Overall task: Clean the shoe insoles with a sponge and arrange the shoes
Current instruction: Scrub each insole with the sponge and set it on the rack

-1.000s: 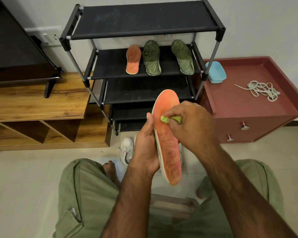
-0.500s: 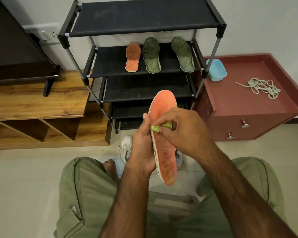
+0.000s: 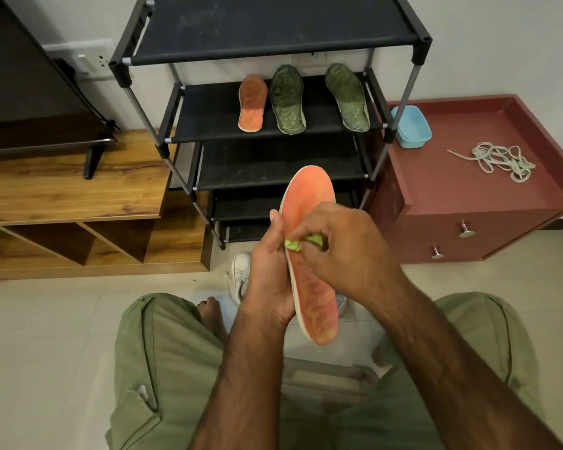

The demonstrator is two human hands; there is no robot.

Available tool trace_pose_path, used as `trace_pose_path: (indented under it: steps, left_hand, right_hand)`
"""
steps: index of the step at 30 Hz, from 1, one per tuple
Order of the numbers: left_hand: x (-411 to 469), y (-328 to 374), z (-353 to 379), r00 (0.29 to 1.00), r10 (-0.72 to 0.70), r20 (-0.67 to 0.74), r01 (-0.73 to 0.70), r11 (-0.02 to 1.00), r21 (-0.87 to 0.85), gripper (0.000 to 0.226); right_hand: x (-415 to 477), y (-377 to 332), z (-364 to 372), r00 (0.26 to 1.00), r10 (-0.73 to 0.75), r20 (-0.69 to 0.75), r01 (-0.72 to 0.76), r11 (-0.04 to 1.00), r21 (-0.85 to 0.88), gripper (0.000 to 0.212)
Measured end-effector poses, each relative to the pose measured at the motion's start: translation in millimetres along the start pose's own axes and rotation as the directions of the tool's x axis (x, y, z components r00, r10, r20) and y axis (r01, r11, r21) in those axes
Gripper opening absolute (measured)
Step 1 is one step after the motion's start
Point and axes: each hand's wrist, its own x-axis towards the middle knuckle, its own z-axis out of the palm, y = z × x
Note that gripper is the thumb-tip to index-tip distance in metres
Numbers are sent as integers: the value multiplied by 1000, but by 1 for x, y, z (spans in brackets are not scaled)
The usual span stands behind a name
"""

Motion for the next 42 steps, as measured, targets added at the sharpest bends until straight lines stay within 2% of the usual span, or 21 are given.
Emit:
trace_pose_path:
  steps: [1, 4, 9, 13, 17, 21, 25, 30, 34, 38, 42]
  left_hand:
    - [0, 0, -1, 1000, 7, -1, -7, 1000, 2, 78]
    - [-2, 0, 1, 999, 41, 0, -41, 998, 39, 75]
    - [-1, 0, -3, 1000, 19, -4, -19, 1000, 17, 79]
    - [-2, 0, 1, 998, 58, -14, -57, 997, 46, 74]
    - [-2, 1, -1, 999, 32, -2, -32, 999, 13, 78]
    - [-3, 0, 1, 997, 78, -25, -77, 996, 45, 72]
    - [-2, 0, -1, 999, 45, -22, -44, 999, 16, 76]
    - [-2, -1, 0, 996, 81, -34, -81, 997, 22, 72]
    - [-3, 1, 1, 998, 62, -18, -62, 998, 19, 74]
    - [-2, 0, 5, 996, 82, -25, -81, 996, 28, 72]
    - [-2, 3, 8, 997, 63, -44, -61, 997, 49, 71]
  right_hand:
    - [0, 1, -1, 1000, 5, 6, -5, 1000, -7, 21]
    - [5, 8, -6, 993, 68, -97, -74, 995, -63, 18]
    - [-3, -2, -1, 999, -30, 11, 31, 997, -69, 23]
    - [3, 3, -8, 997, 49, -54, -59, 976, -209, 21]
    - [-5, -7, -1, 1000, -4, 18, 5, 996, -93, 22]
    - [2, 1, -6, 992, 102, -77, -116, 972, -204, 19]
    - [-6, -9, 0, 1000, 10, -1, -10, 997, -81, 22]
    - [2, -6, -7, 996, 82, -33, -88, 971, -221, 21]
    - [-1, -13, -3, 1000, -11, 22, 13, 996, -91, 21]
    - [9, -5, -6, 992, 81, -92, -97, 978, -183, 21]
    - [2, -13, -1, 998, 37, -55, -37, 999, -3, 21]
